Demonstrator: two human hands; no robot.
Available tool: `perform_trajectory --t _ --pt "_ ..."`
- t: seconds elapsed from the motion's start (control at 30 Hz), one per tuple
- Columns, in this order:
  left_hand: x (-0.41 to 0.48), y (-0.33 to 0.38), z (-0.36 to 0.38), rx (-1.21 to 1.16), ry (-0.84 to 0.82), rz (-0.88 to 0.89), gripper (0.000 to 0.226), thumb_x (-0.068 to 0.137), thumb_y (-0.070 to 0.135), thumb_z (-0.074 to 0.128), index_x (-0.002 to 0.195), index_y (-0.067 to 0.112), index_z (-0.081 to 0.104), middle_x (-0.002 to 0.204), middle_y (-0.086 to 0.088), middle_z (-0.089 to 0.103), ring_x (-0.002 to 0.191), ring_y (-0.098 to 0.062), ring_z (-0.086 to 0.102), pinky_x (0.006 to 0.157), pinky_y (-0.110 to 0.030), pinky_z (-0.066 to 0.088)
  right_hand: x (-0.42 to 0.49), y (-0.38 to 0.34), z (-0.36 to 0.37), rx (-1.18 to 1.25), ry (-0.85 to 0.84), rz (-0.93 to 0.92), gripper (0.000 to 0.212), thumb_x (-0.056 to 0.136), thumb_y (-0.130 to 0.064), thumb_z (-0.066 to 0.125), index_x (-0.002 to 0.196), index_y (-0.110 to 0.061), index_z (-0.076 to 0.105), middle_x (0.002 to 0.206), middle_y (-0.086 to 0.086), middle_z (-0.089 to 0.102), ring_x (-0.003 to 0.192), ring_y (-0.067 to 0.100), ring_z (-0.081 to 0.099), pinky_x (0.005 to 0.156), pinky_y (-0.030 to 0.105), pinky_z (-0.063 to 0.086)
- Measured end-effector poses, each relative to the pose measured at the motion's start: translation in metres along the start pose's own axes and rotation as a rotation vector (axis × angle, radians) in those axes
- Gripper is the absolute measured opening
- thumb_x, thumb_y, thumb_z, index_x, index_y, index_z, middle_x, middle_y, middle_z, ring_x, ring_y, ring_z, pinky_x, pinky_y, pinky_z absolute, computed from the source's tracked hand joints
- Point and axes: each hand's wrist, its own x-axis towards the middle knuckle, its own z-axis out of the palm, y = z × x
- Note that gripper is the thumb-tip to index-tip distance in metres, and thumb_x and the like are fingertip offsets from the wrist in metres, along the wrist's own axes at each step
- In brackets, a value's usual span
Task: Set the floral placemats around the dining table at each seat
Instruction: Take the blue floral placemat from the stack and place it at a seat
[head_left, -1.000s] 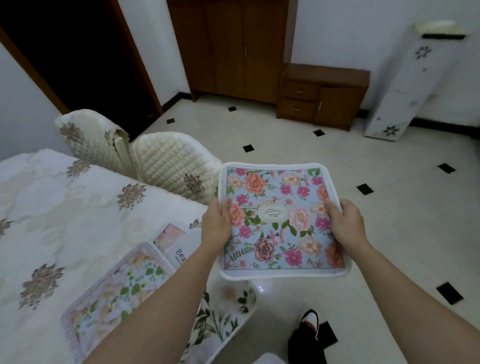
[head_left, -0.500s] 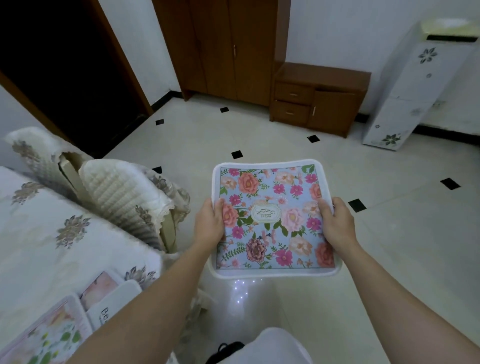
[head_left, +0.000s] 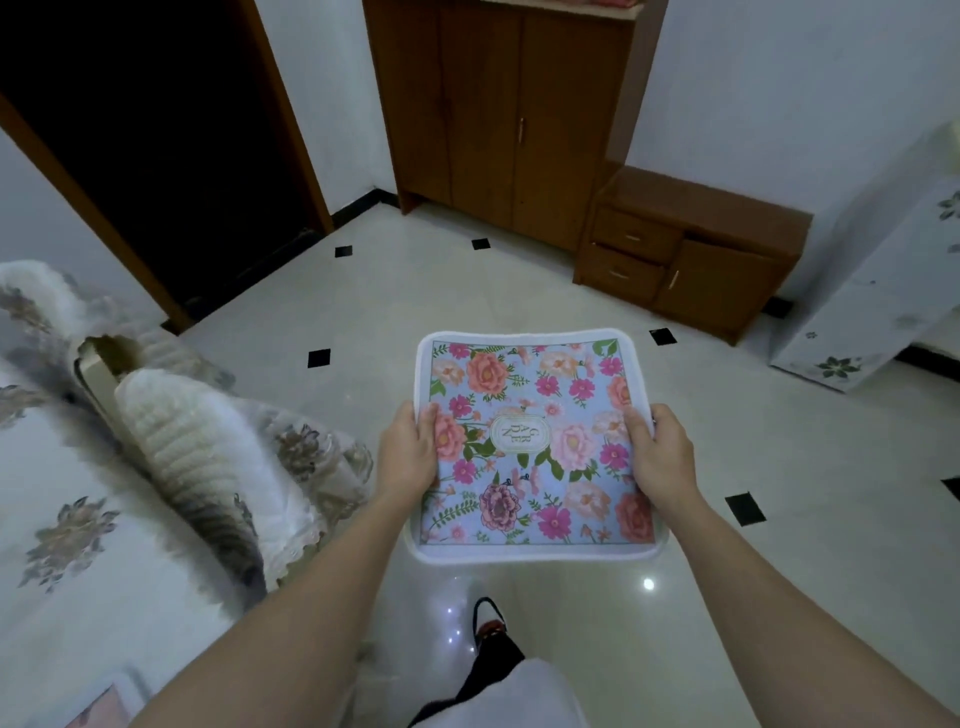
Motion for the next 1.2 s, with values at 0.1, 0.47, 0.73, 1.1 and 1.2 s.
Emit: perform_trajectory --t 0.1,0.47,0.73,1.1,1.2 --pt "0.058 0.007 -0.007 -0.032 0.032 -0.021 0.036 0.100 0.051 0.034 0.092 0.021 0.052 0.085 -0.002 0.070 0.073 -0.015 0.071 0.064 -0.039 0.061 0.055 -0.029 0.031 -0.024 -0.046 0.005 0.032 0.100 -0.044 0.044 0.100 -0.014 0.053 0.088 0.004 0.067 0.077 0.018 0.068 0.067 0.037 0.058" --pt "0.223 0.013 -0.049 -0.089 0.160 -0.116 0.032 0.102 0.044 0.036 0.089 0.019 0.052 0.083 -0.002 0.068 0.074 -0.017 0.069 0.063 -0.033 0.056 0.213 -0.120 0.147 -0.079 -0.172 -0.069 0.030 0.101 -0.043 0.042 0.104 -0.015 0.052 0.089 0.001 0.064 0.075 0.012 0.065 0.057 0.025 0.048" --pt "0.330 0.010 -0.078 -0.075 0.273 -0.202 0.032 0.104 0.040 0.036 0.095 0.014 0.052 0.081 0.003 0.064 0.069 -0.006 0.063 0.053 -0.019 0.045 0.324 -0.166 0.251 -0.112 -0.288 -0.156 0.030 0.100 -0.044 0.043 0.098 -0.016 0.053 0.088 0.004 0.065 0.079 0.022 0.066 0.072 0.041 0.056" --pt "0.499 0.010 -0.145 -0.142 0.568 -0.432 0.033 0.100 0.051 0.034 0.090 0.024 0.050 0.087 -0.003 0.070 0.077 -0.020 0.071 0.071 -0.047 0.060 0.489 -0.307 0.419 -0.082 -0.589 -0.333 0.030 0.101 -0.038 0.045 0.097 -0.010 0.055 0.088 0.008 0.065 0.074 0.020 0.064 0.064 0.034 0.051" --pt "0.522 0.017 -0.167 -0.185 0.649 -0.477 0.034 0.102 0.046 0.035 0.095 0.017 0.051 0.087 -0.003 0.069 0.079 -0.021 0.071 0.069 -0.042 0.060 0.513 -0.346 0.463 -0.101 -0.668 -0.394 0.029 0.101 -0.037 0.046 0.096 -0.010 0.055 0.087 0.008 0.063 0.074 0.022 0.061 0.063 0.032 0.047"
